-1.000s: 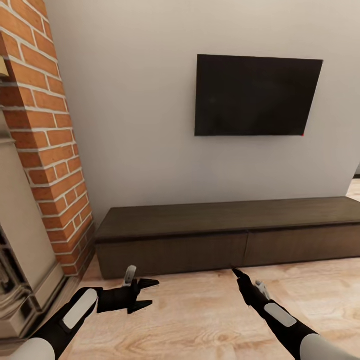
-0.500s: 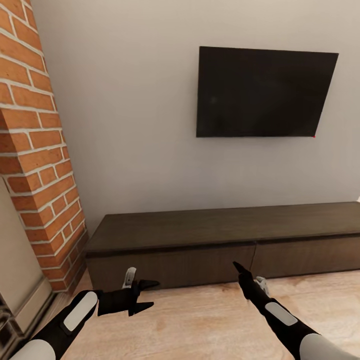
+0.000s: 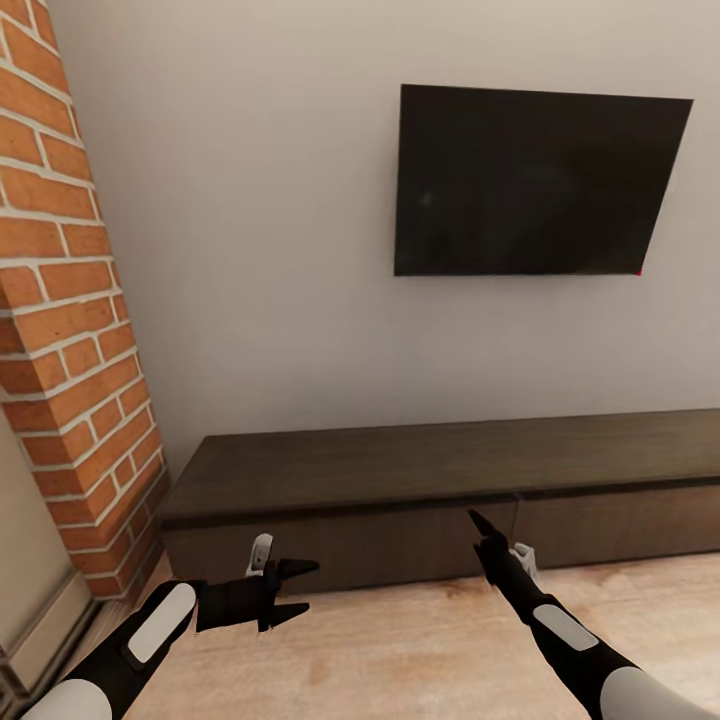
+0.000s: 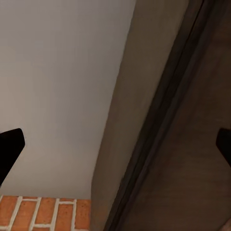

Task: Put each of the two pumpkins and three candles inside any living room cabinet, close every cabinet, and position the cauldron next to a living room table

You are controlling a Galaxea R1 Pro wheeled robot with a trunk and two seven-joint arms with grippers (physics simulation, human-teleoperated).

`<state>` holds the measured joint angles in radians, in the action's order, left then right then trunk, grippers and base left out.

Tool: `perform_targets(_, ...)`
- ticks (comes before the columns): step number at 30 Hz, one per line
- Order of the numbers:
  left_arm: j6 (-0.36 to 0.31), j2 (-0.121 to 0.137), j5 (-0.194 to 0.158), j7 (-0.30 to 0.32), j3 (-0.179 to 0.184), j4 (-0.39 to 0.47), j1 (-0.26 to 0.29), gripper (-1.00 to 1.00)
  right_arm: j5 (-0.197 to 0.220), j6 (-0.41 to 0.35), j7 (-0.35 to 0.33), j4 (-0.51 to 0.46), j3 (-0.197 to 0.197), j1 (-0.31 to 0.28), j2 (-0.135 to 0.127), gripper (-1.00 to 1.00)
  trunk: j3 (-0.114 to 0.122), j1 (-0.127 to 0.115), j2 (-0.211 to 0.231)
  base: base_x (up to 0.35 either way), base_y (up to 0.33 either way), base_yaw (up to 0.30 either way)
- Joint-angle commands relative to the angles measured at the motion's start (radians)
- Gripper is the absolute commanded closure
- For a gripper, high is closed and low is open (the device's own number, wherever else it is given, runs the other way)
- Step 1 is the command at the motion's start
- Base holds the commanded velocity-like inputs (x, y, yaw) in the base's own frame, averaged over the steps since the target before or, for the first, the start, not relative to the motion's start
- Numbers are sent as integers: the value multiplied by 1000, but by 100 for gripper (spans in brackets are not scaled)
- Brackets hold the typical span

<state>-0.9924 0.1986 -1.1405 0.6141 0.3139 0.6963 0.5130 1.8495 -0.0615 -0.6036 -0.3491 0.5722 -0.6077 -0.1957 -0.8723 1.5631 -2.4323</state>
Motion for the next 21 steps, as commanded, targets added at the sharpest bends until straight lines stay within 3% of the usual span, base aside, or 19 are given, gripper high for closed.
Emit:
perform_targets(1,0,1,2,8,4,1,1,-100,11,-6,-5,1,5,-1,-1,-100,-1,0,0,216,0,0)
perform_targets(15,0,1,4,15,12,3,1,-100,13,-4,-7,2,5,0,-1,-100,-1,0,0,250,0,0)
perform_targets(21,0,1,3,16,12,9,0,-100,15,-6,0,4,4,0,-1,-100,-1,0,0,75,0,0)
